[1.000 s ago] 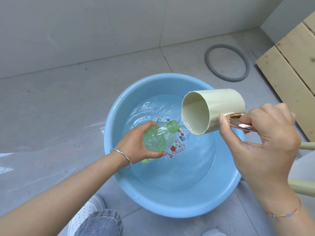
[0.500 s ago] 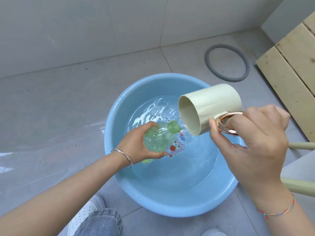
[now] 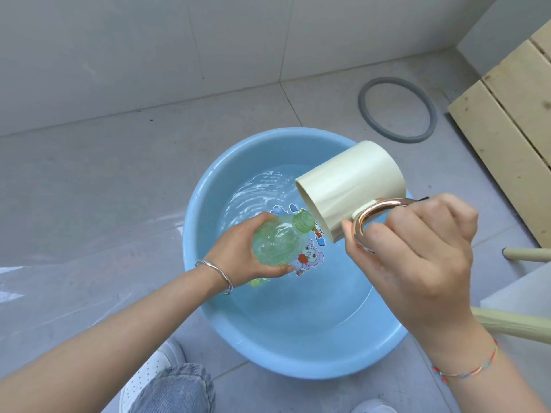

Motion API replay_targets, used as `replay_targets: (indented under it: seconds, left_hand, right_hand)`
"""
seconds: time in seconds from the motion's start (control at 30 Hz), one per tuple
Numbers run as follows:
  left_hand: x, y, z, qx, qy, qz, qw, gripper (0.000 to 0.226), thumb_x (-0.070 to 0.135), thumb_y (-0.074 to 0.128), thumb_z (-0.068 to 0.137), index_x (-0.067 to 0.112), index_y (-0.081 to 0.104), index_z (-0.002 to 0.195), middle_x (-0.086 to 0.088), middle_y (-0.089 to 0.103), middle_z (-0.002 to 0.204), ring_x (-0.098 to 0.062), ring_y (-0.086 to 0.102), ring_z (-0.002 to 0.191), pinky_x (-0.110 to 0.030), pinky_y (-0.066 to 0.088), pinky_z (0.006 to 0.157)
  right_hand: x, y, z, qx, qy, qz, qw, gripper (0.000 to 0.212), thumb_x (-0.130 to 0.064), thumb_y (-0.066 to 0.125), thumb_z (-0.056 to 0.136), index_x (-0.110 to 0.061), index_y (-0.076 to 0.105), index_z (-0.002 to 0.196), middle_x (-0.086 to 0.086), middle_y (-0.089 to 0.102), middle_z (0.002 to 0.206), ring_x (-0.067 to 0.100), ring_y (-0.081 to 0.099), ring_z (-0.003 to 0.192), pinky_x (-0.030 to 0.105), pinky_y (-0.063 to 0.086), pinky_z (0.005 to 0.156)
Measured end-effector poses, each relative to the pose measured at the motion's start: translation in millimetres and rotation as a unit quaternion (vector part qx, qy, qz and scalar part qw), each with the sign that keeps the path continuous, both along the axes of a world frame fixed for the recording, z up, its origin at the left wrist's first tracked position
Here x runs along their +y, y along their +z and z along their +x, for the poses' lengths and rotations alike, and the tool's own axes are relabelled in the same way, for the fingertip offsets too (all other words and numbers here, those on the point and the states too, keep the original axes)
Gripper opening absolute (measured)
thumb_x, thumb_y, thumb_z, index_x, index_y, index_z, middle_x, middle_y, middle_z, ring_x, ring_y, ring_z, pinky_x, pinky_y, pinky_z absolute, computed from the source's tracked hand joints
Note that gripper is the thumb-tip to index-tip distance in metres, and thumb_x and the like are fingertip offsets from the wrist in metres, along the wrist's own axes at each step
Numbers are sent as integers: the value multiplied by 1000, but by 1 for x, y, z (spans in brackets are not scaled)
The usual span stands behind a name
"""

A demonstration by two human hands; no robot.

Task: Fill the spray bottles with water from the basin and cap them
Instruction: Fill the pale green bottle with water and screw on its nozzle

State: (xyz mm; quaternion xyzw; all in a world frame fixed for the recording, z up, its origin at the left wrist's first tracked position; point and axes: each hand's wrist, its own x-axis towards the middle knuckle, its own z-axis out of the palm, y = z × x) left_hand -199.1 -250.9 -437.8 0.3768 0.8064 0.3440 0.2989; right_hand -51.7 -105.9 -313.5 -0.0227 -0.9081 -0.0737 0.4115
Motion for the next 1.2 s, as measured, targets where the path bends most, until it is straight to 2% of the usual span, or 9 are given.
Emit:
replay_targets:
  seconds: [0.07,0.17,0.33,0.43,0.53,0.63,0.8,1.03,1.2]
  left_hand:
    - [0,1,0,-1,5,4,1000,80,75,67,49,36,51,117,24,60,103,-5,58,96,-28,48,86]
    - [-1,2,0,-9,12,7,1000,80,75,67,47,37,50,115,28,58,101,-2,56,95,-25,46,86]
    - [-1,3,-1,-10,22,9,1000,84,69,76,49,32,51,120,33,55,99,-1,55,95,-20,43,84]
    - [-2,2,-2,-10,31,8,999,74,51,89,56,34,51,118,35,53,100,2,53,96,-8,38,82]
    - [-2,3,-2,-9,33,14,999,70,48,88,58,38,47,113,36,52,99,6,50,92,2,32,77]
    - [-2,4,-1,-15,38,16,999,70,46,89,58,39,45,112,36,51,97,8,47,89,3,32,75]
    - [-2,4,-1,-14,37,22,999,69,46,89,58,39,45,110,33,55,98,5,51,90,1,34,77]
    - [-3,-2,-2,-17,35,19,999,74,51,88,57,31,53,119,21,62,104,-3,57,95,-8,38,78]
    - [-3,2,-1,-14,38,22,999,68,46,89,58,36,49,112,29,57,99,5,51,90,2,34,76]
  right_hand:
    - [2,-1,3,10,-24,-48,998,31,-10,70,83,-15,43,69,2,44,56,22,35,67,33,25,71]
    - [12,-3,6,15,-100,-186,977,30,-15,70,84,-12,46,65,-2,38,60,19,33,67,29,24,71]
    - [40,-32,14,-17,-196,-460,866,34,-22,70,77,-8,42,61,5,47,59,24,42,62,32,32,59]
    - [42,-61,20,-84,-212,-465,856,40,-10,71,77,-11,36,58,0,40,56,22,39,62,33,29,56]
    - [41,-81,24,-142,-205,-424,871,43,-7,73,76,-15,35,58,-5,38,56,22,39,64,33,27,59]
    - [42,-95,27,-195,-203,-372,884,44,-7,76,73,-18,36,61,-3,40,58,25,39,63,36,28,61]
    - [41,-108,31,-248,-184,-316,897,51,-4,79,69,-22,32,64,-7,35,60,19,33,62,30,13,61]
    - [34,-119,34,-265,-177,-296,901,53,-4,80,68,-24,30,66,-2,39,59,17,30,64,29,13,62]
    - [34,-115,35,-210,-189,-370,885,47,-5,78,72,-21,35,62,-11,33,59,21,36,63,31,20,61]
